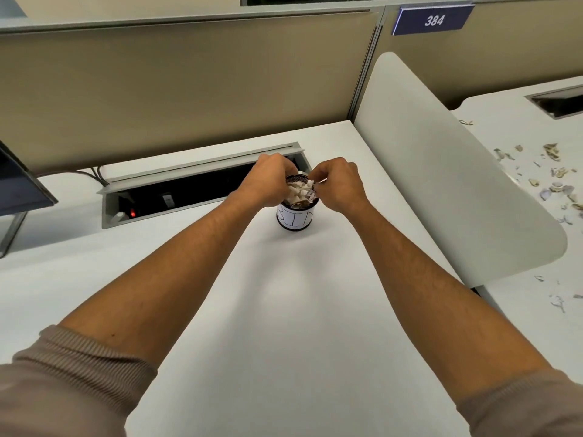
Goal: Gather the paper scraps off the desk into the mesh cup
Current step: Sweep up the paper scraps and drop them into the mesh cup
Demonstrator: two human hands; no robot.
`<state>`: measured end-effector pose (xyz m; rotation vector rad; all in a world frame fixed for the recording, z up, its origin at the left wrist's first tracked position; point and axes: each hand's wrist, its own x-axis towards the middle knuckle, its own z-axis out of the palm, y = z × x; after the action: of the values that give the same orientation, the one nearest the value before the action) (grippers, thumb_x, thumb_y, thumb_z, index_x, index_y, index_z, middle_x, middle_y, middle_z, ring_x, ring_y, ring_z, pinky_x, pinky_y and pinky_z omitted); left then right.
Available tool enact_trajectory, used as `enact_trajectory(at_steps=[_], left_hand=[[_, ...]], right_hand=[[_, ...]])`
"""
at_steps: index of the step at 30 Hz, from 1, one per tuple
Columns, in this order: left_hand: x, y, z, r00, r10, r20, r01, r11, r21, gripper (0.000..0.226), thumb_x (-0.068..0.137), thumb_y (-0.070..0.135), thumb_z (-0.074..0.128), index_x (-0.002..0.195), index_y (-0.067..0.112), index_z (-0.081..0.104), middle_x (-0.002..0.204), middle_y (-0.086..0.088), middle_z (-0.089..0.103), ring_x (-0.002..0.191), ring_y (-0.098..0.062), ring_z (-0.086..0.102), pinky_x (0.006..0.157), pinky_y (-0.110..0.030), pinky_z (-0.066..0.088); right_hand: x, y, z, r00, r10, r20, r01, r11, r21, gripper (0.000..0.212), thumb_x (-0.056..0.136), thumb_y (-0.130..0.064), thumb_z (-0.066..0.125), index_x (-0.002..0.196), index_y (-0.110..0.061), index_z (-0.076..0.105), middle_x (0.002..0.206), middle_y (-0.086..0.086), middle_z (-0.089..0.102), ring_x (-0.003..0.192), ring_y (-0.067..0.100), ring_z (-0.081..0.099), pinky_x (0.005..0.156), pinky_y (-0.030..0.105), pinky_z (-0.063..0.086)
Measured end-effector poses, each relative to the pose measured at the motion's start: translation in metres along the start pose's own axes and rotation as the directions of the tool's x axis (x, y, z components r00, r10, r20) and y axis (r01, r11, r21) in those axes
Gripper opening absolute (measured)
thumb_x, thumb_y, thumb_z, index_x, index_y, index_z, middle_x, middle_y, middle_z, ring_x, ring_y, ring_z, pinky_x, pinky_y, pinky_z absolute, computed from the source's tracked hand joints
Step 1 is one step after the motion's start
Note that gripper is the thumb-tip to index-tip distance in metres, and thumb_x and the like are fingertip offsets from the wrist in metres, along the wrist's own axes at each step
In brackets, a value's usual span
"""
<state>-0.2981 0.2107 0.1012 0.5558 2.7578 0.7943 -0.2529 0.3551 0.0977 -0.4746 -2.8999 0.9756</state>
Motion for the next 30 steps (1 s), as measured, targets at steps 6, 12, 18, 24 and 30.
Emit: enact_trajectory(at_steps=[6, 12, 18, 24, 30], left_hand=[[-0.001, 0.002, 0.019, 0.999, 0.028, 0.041, -0.033, 0.993, 0.116, 0.019, 0.084, 0.017, 0.070, 0.102, 0.021, 0.073, 0.109, -0.009, 0.063, 0.090, -0.028, 0.062, 0.079, -0.038, 0.055], [0.008, 0.007, 0.030, 0.995, 0.069, 0.069, -0.089, 0.932, 0.351, 0.010, 0.086, 0.002, 0.058, 0.093, 0.007, 0.064, 0.072, -0.003, 0.049, 0.069, -0.024, 0.054, 0.061, -0.034, 0.048], [0.008, 0.007, 0.027, 0.992, 0.118, 0.051, -0.128, 0.918, 0.374, 0.011, 0.086, 0.003, 0.057, 0.092, 0.011, 0.064, 0.081, -0.007, 0.049, 0.068, -0.024, 0.048, 0.059, -0.034, 0.040], [0.003, -0.002, 0.013, 0.983, 0.136, -0.119, -0.097, 0.952, 0.289, 0.014, 0.086, 0.020, 0.062, 0.095, 0.023, 0.072, 0.093, -0.003, 0.068, 0.087, -0.029, 0.060, 0.063, -0.032, 0.040], [-0.002, -0.023, 0.035, 0.946, 0.264, 0.187, -0.317, 0.871, 0.376, 0.052, 0.103, 0.036, 0.032, 0.151, 0.019, 0.023, 0.161, 0.005, 0.012, 0.149, -0.017, 0.002, 0.115, -0.060, 0.007]], right_hand=[[-0.006, 0.003, 0.009, 1.000, 0.012, -0.029, -0.010, 0.998, 0.066, 0.015, 0.082, 0.001, 0.068, 0.090, -0.009, 0.076, 0.092, 0.008, 0.074, 0.088, 0.020, 0.067, 0.079, 0.023, 0.052], [-0.001, -0.008, 0.020, 0.993, -0.061, 0.096, 0.077, 0.983, -0.164, 0.018, 0.081, 0.003, 0.056, 0.083, -0.006, 0.071, 0.078, 0.006, 0.060, 0.064, 0.021, 0.054, 0.061, 0.025, 0.045], [0.002, -0.009, 0.020, 0.992, -0.068, 0.106, 0.083, 0.985, -0.153, 0.022, 0.080, 0.006, 0.053, 0.076, -0.010, 0.067, 0.078, 0.008, 0.065, 0.069, 0.024, 0.057, 0.060, 0.026, 0.044], [0.003, 0.005, 0.014, 0.994, -0.064, -0.084, 0.062, 0.998, -0.023, 0.022, 0.085, -0.001, 0.061, 0.096, -0.012, 0.076, 0.098, 0.005, 0.074, 0.088, 0.022, 0.066, 0.076, 0.022, 0.048], [0.003, 0.025, 0.018, 0.998, 0.064, -0.027, -0.059, 0.988, 0.144, 0.023, 0.086, -0.008, 0.067, 0.109, -0.011, 0.072, 0.095, 0.006, 0.073, 0.087, 0.025, 0.068, 0.084, 0.030, 0.053]])
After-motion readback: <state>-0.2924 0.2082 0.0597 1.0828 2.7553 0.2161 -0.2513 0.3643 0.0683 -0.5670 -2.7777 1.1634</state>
